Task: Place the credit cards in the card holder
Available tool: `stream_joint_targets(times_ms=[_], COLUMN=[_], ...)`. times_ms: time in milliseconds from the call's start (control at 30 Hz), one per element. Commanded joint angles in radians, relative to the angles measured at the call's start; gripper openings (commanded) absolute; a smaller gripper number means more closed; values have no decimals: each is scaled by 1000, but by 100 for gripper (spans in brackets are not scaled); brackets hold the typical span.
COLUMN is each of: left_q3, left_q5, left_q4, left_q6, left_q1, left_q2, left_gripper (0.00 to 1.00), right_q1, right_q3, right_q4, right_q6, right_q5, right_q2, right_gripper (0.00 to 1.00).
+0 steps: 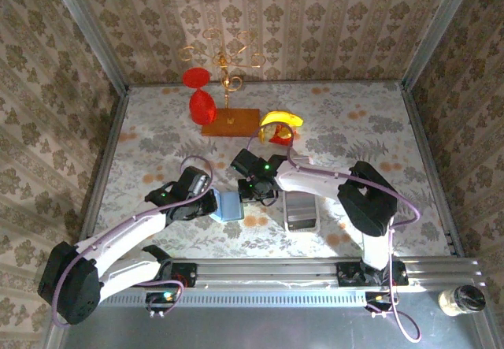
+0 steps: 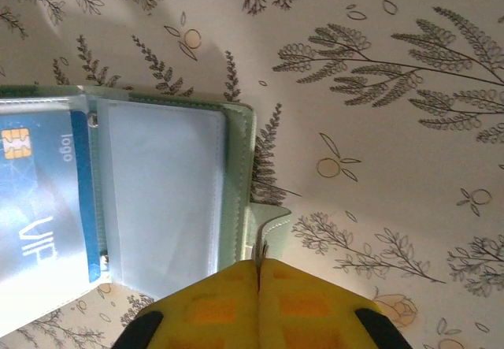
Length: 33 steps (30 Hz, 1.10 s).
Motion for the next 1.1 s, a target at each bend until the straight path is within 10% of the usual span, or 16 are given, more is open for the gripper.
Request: stream_joint_targets(times_ms=[0, 533, 1067], left_q3=[23, 49, -103], left_q5=[2, 190, 114], left_q4=[-15, 203, 298], left_q6=[24, 7, -84], left_q1=[1, -46, -46], left_q2=[-9, 62, 164], left_gripper=[5, 36, 0], right_q1=[-6, -6, -11], right_q3=[-28, -129, -171], right_q4=[-4, 88, 142], right_q6=[16, 53, 69], right_q5=[35, -4, -21], right_q2=[-45, -75, -111], right_gripper=[0, 0, 0])
